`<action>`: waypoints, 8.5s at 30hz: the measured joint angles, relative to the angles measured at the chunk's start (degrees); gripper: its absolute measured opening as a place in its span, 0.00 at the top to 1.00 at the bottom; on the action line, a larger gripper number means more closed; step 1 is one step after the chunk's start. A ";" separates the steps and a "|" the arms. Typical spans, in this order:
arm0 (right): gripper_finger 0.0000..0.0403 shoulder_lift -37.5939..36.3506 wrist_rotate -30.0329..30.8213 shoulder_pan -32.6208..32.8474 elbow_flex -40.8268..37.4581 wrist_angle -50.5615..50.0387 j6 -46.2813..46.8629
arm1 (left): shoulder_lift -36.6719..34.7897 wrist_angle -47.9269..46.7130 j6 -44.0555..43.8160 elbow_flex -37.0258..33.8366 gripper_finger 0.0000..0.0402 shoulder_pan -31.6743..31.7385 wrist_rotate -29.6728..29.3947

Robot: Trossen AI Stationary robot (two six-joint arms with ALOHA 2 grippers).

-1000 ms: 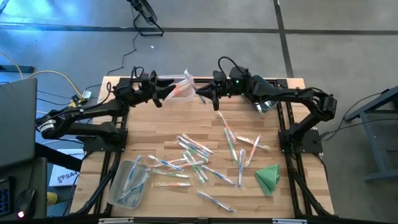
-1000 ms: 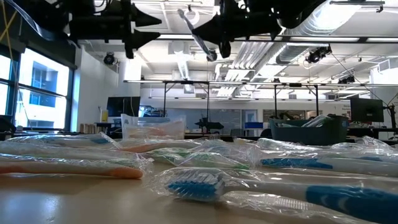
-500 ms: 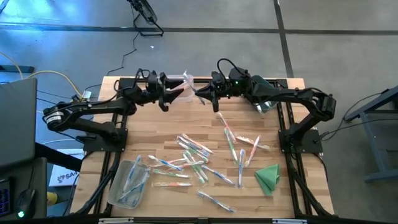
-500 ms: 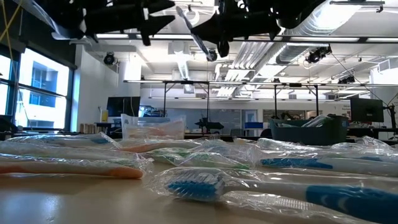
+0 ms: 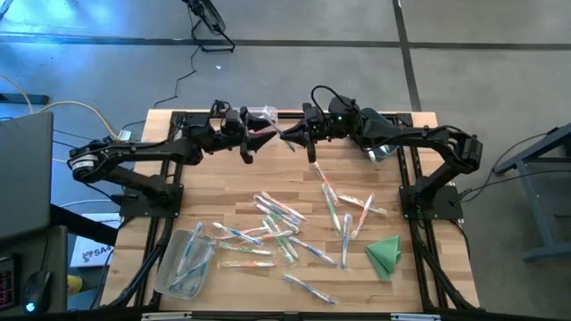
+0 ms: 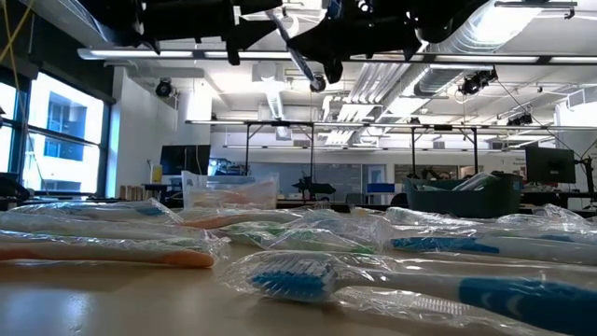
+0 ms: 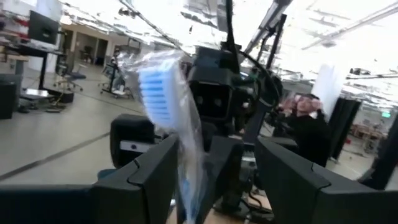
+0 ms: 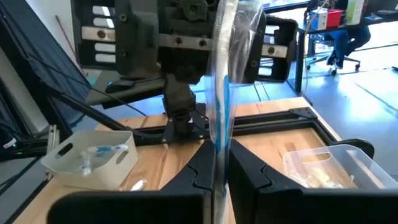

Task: Pick & Place Toothbrushes
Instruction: Put the blue toothbrush into the gray bin, then put the orange toothbrush into the transparent bin

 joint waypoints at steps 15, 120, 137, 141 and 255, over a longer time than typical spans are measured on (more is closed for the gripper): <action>0.97 0.00 -0.15 0.05 0.00 -0.45 -0.05 | 0.16 -1.81 0.06 0.79 0.70 -1.01 -1.34; 0.32 -9.49 0.38 -20.26 0.02 -21.94 -2.29 | 17.26 -131.00 -95.04 37.68 0.96 -68.98 -21.60; 0.32 -9.49 0.19 -20.26 0.02 -21.94 -2.48 | 20.99 -127.70 -109.02 35.35 0.97 -75.18 -17.14; 0.32 -9.49 0.18 -20.26 0.02 -21.94 -2.49 | 20.99 -125.49 -109.00 32.59 0.97 -75.15 -17.19; 0.32 -9.46 0.35 -20.25 0.02 -24.48 -3.74 | 13.90 -132.54 -33.42 39.30 0.67 -29.29 -38.05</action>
